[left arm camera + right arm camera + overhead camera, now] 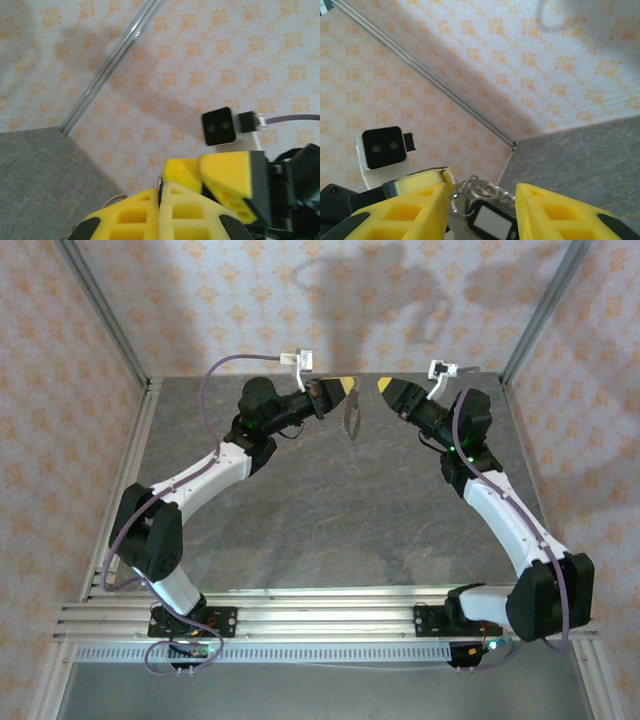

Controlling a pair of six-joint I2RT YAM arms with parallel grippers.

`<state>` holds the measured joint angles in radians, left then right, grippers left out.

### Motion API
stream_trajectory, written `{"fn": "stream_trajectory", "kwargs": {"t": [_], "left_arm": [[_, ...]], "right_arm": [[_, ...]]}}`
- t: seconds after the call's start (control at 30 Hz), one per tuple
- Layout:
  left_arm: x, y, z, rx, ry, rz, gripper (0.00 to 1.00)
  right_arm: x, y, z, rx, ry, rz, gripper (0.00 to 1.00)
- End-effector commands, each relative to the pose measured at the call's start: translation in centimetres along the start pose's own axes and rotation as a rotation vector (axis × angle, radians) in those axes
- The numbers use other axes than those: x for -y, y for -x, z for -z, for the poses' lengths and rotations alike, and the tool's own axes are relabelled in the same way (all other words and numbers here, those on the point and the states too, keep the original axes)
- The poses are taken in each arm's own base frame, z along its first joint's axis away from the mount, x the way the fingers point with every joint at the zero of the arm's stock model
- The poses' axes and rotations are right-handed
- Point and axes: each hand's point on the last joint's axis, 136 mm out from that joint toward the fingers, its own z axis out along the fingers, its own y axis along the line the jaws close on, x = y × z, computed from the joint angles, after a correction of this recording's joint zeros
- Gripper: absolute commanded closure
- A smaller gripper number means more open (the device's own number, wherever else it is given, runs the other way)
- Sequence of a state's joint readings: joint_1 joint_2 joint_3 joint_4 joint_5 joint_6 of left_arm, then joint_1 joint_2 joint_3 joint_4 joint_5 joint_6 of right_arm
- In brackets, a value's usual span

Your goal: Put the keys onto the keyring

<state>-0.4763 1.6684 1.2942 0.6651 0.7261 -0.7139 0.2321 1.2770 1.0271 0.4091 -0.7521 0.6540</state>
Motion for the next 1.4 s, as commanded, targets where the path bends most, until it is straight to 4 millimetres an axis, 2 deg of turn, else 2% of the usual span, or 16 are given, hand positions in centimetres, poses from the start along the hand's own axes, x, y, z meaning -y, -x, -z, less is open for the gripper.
{"fn": "stream_trajectory", "kwargs": {"t": [0.0, 0.3, 0.47, 0.6, 0.8, 1.07, 1.13, 1.23, 1.37], "left_arm": [[5.2, 3.3, 0.6, 0.076, -0.138, -0.073, 1.0], [5.6, 3.4, 0.4, 0.075, -0.154, -0.068, 1.0], [5.9, 3.4, 0.4, 0.072, -0.162, -0.069, 1.0], [6.1, 3.5, 0.4, 0.075, -0.165, -0.07, 1.0], [6.2, 3.5, 0.3, 0.079, -0.166, -0.068, 1.0], [5.9, 3.5, 0.2, 0.097, -0.16, -0.061, 1.0], [5.7, 3.5, 0.2, 0.104, -0.156, -0.057, 1.0], [5.5, 3.7, 0.3, 0.123, -0.15, -0.051, 1.0], [5.3, 3.9, 0.4, 0.15, -0.14, -0.043, 1.0]], "right_arm": [[-2.9, 1.4, -0.5, 0.02, 0.136, 0.021, 0.61], [-4.9, 0.8, -1.6, 0.009, 0.221, 0.022, 0.64], [-5.2, -0.1, -2.6, -0.014, 0.231, 0.019, 0.67], [-5.0, -1.0, -3.7, -0.043, 0.231, 0.005, 0.85], [-5.4, -3.4, -4.7, -0.096, 0.249, -0.007, 0.95], [-5.1, -5.8, -5.1, -0.141, 0.244, -0.026, 0.9], [-5.0, -6.1, -5.2, -0.14, 0.24, -0.033, 0.83], [-4.9, -6.5, -5.3, -0.143, 0.241, -0.048, 0.77], [-4.7, -7.3, -5.5, -0.144, 0.244, -0.068, 0.79]]}}
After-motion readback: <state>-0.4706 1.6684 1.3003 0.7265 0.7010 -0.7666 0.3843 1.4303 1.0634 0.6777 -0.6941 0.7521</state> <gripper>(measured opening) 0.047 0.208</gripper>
